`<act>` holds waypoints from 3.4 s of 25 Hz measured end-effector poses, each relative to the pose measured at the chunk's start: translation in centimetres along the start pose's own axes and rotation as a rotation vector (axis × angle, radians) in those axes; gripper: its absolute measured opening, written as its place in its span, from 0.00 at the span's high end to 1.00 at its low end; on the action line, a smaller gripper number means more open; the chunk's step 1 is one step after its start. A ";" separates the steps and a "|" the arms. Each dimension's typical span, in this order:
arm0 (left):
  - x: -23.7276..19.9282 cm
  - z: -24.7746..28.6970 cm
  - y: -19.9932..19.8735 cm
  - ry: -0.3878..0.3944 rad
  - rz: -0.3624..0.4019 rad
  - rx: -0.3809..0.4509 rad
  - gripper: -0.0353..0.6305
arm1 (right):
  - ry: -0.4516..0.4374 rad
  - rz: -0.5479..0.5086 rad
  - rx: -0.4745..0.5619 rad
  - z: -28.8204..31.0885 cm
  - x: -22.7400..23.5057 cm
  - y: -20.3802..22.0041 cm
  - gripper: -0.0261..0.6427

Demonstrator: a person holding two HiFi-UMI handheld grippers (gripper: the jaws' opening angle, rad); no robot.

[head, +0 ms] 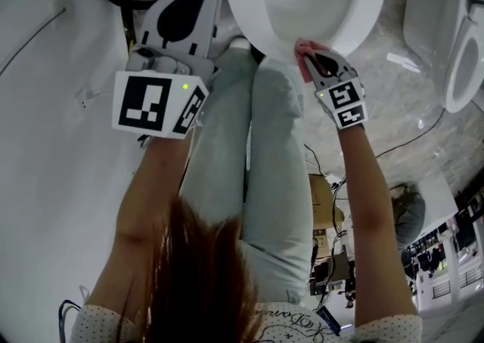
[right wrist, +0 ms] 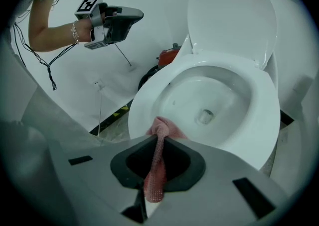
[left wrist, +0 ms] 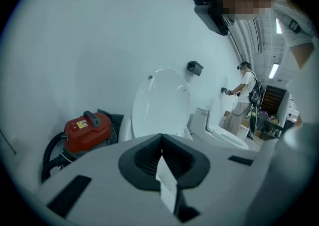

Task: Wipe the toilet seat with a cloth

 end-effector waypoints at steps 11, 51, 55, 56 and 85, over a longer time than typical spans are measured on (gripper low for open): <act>-1.4 -0.7 -0.1 -0.066 -0.006 -0.004 0.94 | -0.040 -0.105 0.059 2.3 -1.4 -2.0 0.92; -2.4 -0.6 0.0 -0.227 -0.053 0.000 0.94 | -0.575 -0.683 0.036 5.3 -3.2 -5.2 0.92; -2.8 -0.8 0.1 -0.250 -0.057 0.000 0.94 | -0.618 -0.717 0.030 5.8 -3.0 -5.7 0.92; -2.9 -0.8 0.1 -0.256 -0.057 0.001 0.94 | -0.627 -0.723 0.030 5.9 -3.0 -5.8 0.92; -5.0 1.6 -0.4 -0.351 -0.074 -0.005 0.94 | -0.738 -0.761 0.042 8.3 -1.3 -9.5 0.92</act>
Point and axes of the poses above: the fingertips, and each gripper's own axes: z forward along the fingers, x to its right, y out of its underside, the point moved 8 cm from there along -z, backward along the fingers, and after that the axes turned 6 degrees about x, right-handed, at the moved point
